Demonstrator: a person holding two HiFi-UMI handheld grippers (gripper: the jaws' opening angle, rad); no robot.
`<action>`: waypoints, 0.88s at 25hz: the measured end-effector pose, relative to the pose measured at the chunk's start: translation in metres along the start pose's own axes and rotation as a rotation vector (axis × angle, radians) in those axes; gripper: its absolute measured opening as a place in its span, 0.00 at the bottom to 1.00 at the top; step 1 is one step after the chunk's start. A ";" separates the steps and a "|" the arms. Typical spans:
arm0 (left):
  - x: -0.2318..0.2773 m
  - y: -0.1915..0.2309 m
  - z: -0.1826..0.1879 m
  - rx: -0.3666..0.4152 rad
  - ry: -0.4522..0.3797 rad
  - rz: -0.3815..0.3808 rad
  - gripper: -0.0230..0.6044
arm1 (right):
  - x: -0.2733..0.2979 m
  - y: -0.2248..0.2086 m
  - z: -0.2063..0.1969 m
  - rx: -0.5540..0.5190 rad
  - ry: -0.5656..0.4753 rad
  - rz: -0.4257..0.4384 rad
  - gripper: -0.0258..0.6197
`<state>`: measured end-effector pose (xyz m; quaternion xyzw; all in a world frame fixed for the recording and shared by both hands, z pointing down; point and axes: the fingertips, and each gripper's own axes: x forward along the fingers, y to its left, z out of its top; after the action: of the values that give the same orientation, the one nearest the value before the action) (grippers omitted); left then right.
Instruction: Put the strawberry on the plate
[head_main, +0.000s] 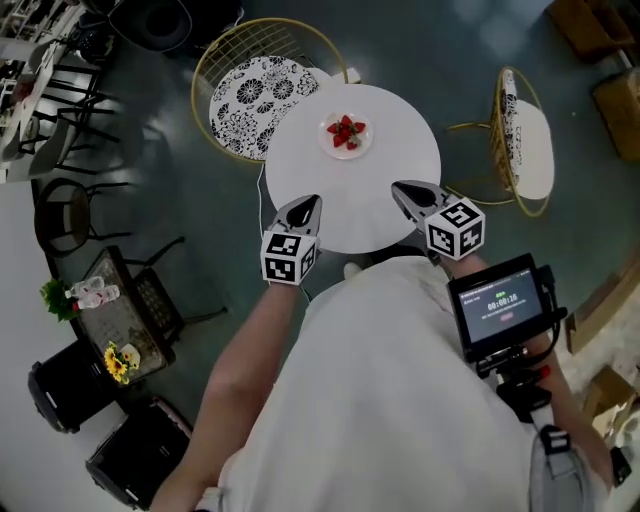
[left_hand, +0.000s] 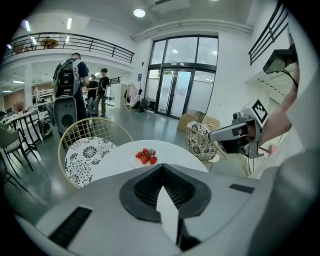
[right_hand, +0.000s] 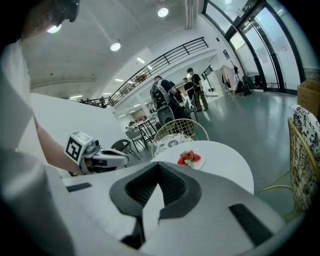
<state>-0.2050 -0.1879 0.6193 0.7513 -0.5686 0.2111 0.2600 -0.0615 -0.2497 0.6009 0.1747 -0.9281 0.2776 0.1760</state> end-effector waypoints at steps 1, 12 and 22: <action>-0.008 0.001 -0.003 -0.008 -0.005 0.002 0.05 | -0.002 0.006 -0.001 -0.004 -0.003 0.002 0.05; -0.070 -0.031 -0.023 -0.073 -0.096 -0.018 0.05 | -0.047 0.068 0.006 -0.003 -0.088 0.008 0.05; -0.068 -0.043 -0.021 -0.068 -0.107 -0.036 0.05 | -0.055 0.062 -0.001 -0.006 -0.081 -0.012 0.05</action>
<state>-0.1817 -0.1144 0.5870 0.7623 -0.5751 0.1464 0.2584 -0.0394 -0.1881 0.5497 0.1910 -0.9342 0.2666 0.1405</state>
